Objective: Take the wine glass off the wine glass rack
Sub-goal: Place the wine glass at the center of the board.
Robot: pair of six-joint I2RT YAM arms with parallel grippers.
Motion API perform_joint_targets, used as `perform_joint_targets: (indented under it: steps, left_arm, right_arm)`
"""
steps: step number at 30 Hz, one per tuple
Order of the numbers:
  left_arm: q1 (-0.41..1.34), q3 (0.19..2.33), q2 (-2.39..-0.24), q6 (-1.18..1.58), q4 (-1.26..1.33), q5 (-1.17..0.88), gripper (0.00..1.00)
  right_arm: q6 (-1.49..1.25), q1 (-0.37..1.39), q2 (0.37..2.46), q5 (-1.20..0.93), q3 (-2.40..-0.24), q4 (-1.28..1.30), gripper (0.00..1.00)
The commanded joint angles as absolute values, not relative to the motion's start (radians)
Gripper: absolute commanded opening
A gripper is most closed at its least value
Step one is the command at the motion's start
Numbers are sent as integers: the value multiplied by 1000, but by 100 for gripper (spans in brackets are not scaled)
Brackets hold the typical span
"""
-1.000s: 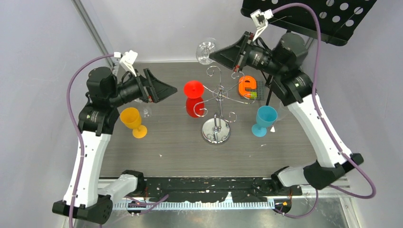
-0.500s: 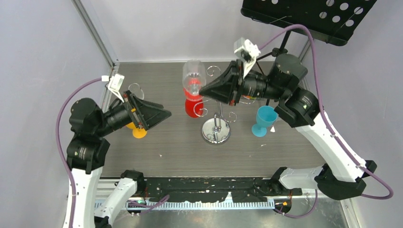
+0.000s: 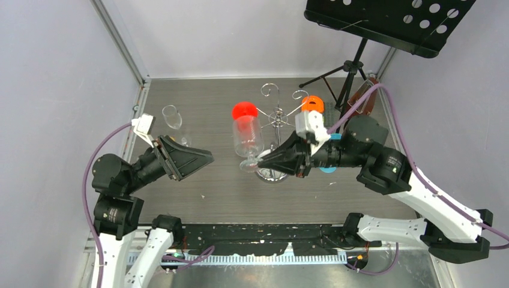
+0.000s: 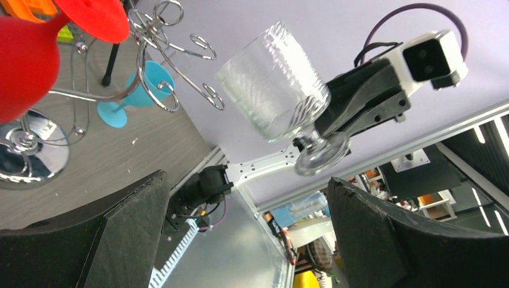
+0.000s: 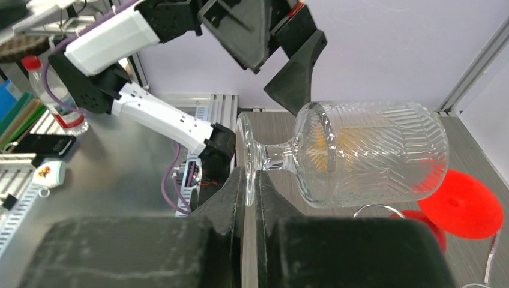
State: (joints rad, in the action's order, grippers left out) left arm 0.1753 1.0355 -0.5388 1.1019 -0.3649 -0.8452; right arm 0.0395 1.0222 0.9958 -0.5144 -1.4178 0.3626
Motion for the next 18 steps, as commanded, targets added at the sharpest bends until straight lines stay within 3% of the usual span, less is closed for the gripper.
perform_joint_targets:
  steps: [1,18]
  left_arm:
    - [170,994,-498,1222,-244,-881,100]
    - [217,800,-420,1256,-243,-905,99]
  right_arm:
    - [213,1094,942,-414,-1329,193,6]
    - [492,1261,957,-166,-1166,17,6]
